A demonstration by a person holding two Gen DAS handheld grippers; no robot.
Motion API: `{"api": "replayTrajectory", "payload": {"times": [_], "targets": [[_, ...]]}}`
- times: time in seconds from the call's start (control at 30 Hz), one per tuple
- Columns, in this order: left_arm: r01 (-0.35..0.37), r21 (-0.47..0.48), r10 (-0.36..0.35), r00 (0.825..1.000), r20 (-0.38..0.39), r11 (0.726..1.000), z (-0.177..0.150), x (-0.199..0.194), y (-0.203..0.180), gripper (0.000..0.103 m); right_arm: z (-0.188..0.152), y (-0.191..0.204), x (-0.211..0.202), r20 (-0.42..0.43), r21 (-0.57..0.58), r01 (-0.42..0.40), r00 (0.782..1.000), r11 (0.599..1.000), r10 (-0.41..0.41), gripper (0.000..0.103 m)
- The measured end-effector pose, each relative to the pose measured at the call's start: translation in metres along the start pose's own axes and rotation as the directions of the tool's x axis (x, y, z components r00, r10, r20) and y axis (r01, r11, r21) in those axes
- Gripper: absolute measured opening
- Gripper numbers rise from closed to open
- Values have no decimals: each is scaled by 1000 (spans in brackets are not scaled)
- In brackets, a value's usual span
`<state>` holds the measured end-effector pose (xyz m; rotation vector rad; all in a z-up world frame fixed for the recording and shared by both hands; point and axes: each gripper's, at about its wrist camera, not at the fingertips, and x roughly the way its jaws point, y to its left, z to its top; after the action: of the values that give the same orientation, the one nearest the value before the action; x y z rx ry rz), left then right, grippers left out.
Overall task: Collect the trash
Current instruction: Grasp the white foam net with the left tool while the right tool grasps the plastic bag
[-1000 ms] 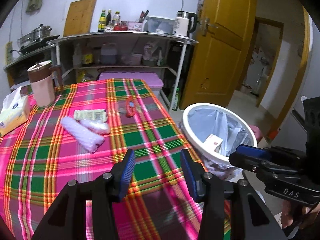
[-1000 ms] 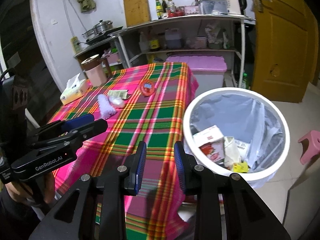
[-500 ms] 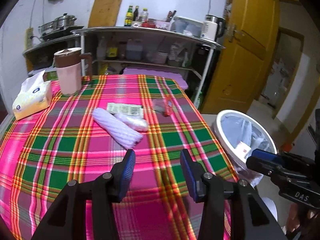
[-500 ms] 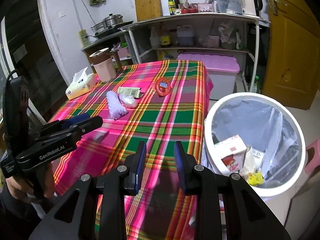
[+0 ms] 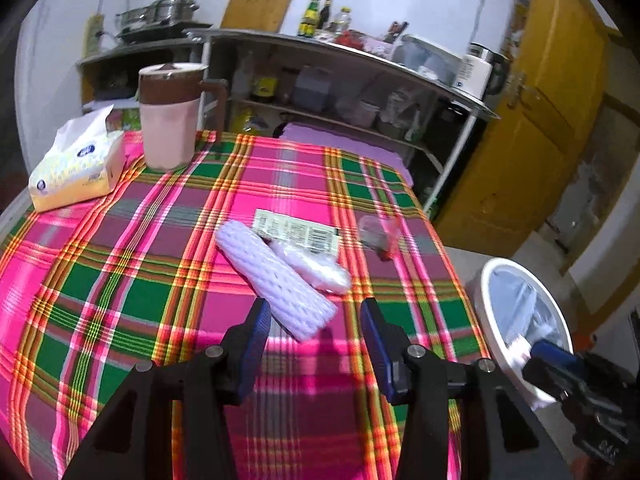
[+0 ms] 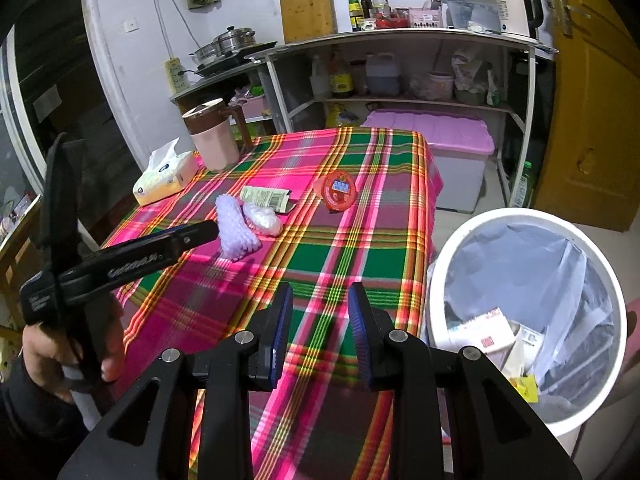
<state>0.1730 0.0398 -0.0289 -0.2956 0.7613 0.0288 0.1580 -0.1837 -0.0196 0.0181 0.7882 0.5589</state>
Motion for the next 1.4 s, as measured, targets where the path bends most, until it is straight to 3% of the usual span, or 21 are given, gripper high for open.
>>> {"api": "replayTrajectory", "payload": {"times": [0.23, 0.5, 0.6, 0.73, 1.3, 1.37, 1.4], "targets": [[-22, -105, 20, 1000, -16, 994, 9, 28, 14, 46, 4, -4, 9, -13, 2, -3, 1000, 1000, 3, 30], [-48, -130, 39, 997, -66, 990, 13, 55, 18, 46, 9, -6, 19, -24, 2, -2, 1000, 1000, 2, 30], [-52, -126, 39, 994, -101, 991, 10, 62, 23, 36, 11, -4, 21, -31, -6, -4, 1000, 1000, 4, 30], [-44, -99, 36, 996, -84, 994, 8, 52, 26, 25, 14, 2, 25, -38, -18, -8, 999, 1000, 7, 30], [11, -18, -12, 998, -56, 1000, -7, 3, 57, 24, 33, 53, 75, -104, -171, -60, 994, 983, 42, 30], [12, -25, -14, 998, -59, 1000, -7, 3, 61, 24, 36, 58, 87, -112, -202, -54, 993, 978, 32, 36], [13, -29, -15, 998, -61, 1000, -7, 3, 64, 24, 37, 58, 91, -115, -208, -53, 993, 977, 29, 43]]}}
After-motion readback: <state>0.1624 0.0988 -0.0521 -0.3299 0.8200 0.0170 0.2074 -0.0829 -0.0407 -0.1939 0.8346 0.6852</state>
